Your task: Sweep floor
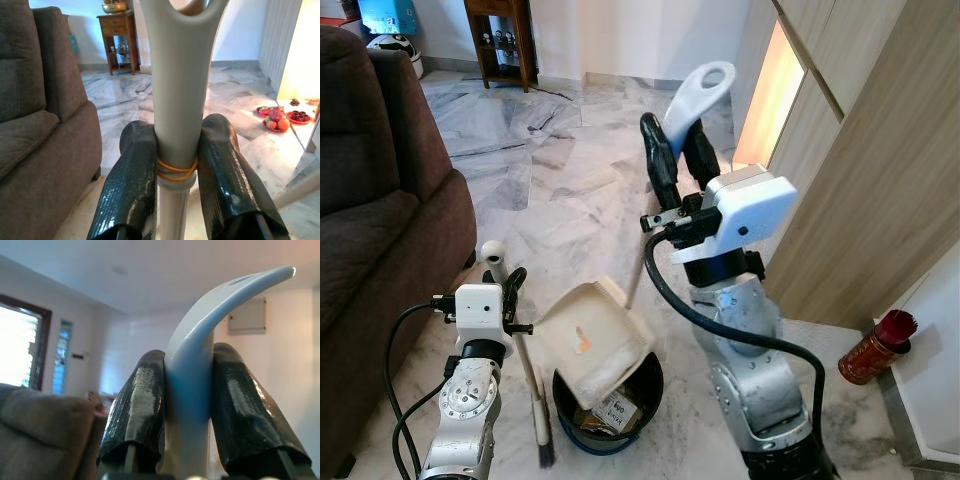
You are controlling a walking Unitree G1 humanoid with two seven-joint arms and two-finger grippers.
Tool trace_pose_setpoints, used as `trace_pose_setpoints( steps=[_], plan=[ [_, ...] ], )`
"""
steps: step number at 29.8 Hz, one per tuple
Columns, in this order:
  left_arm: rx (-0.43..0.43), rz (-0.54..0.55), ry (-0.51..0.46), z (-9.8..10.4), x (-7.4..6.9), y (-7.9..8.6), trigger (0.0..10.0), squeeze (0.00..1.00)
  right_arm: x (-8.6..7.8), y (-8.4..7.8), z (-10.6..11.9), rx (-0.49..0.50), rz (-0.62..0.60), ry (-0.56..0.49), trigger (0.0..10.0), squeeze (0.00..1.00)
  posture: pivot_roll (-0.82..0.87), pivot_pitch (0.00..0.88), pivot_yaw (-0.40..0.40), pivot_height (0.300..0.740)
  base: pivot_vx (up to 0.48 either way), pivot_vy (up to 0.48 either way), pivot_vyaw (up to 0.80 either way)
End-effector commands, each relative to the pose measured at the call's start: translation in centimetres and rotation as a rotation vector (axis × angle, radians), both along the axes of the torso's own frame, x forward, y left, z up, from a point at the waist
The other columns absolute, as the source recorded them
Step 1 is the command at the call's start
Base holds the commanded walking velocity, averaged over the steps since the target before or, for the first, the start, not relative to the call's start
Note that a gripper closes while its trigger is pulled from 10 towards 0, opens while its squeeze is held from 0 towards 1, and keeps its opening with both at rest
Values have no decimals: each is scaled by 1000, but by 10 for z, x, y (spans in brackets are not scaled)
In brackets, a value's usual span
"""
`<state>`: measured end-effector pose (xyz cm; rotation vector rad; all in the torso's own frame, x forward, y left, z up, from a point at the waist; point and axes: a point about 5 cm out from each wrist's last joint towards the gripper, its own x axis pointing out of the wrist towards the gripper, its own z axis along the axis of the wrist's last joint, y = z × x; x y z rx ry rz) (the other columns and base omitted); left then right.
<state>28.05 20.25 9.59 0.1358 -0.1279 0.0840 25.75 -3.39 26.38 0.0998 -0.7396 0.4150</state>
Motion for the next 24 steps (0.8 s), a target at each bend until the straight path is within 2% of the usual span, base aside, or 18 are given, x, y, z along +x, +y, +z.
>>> trace_pose_setpoints(
  steps=[1,11,24],
  plan=[
    [0,-11,-45,7,1,-1,10000,0,-12,-2,15,34,0,-101,10000,0,60,42,-48,740,0,0,0],
    [-2,-14,-45,7,2,-2,10000,0,-26,11,14,-89,5,-227,10000,0,58,42,-47,740,0,0,0],
    [-5,-15,-48,7,2,-2,10000,0,-31,16,13,-125,19,-267,10000,0,60,42,-48,740,0,0,0]
  ],
)
